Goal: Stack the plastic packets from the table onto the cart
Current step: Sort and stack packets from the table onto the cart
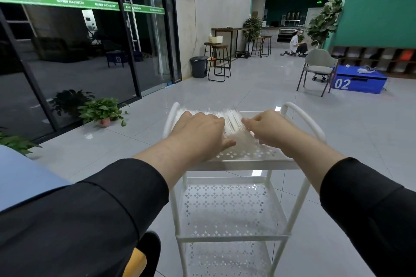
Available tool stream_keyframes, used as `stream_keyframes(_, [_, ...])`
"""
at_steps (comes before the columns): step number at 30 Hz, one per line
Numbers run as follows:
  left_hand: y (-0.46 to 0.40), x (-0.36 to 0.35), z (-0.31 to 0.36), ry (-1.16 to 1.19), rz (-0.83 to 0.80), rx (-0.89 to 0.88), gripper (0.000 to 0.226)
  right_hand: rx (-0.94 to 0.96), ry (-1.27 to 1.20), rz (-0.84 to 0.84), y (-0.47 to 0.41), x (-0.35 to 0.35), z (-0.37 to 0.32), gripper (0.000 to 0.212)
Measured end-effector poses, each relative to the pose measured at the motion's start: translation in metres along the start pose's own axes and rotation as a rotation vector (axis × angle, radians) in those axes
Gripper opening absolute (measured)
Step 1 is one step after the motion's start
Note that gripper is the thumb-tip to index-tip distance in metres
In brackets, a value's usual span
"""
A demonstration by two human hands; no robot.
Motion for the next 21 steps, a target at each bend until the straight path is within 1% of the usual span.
stream_keyframes(3, [-0.002,-0.001,-0.003,-0.011,-0.004,-0.006,0.038,0.009,-0.062,0.008,-0.004,0.002,0.005,0.049])
stream_keyframes(7, [0.001,-0.001,-0.004,0.024,-0.01,-0.001,0.038,0.02,0.009,0.036,-0.005,0.006,0.008,0.054])
stream_keyframes(11, [0.009,0.006,-0.006,0.02,0.063,0.038,0.029,0.039,0.054,0.063,-0.005,0.009,0.01,0.049])
stream_keyframes(14, [0.018,0.014,-0.013,0.054,0.108,0.089,0.027,0.044,0.081,0.102,-0.003,0.009,0.012,0.049])
stream_keyframes(15, [0.023,0.017,-0.016,0.069,0.119,0.112,0.03,0.067,0.077,0.133,0.0,0.01,0.01,0.049])
stream_keyframes(17, [0.034,0.024,-0.025,0.115,0.142,0.18,0.035,0.148,0.063,0.19,0.009,0.012,0.003,0.043])
stream_keyframes(21, [0.07,0.039,-0.048,0.168,0.172,0.293,0.037,0.352,-0.013,0.259,0.039,0.008,-0.036,0.035])
Point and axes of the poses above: each hand's wrist, its own y-axis away from the middle knuckle, its own x-axis out of the back of the hand, z = x × y, the point moved 3 cm from there along -y, towards the middle knuckle, and after that the axes turned 4 degrees about -x, right-handed, at the moved point
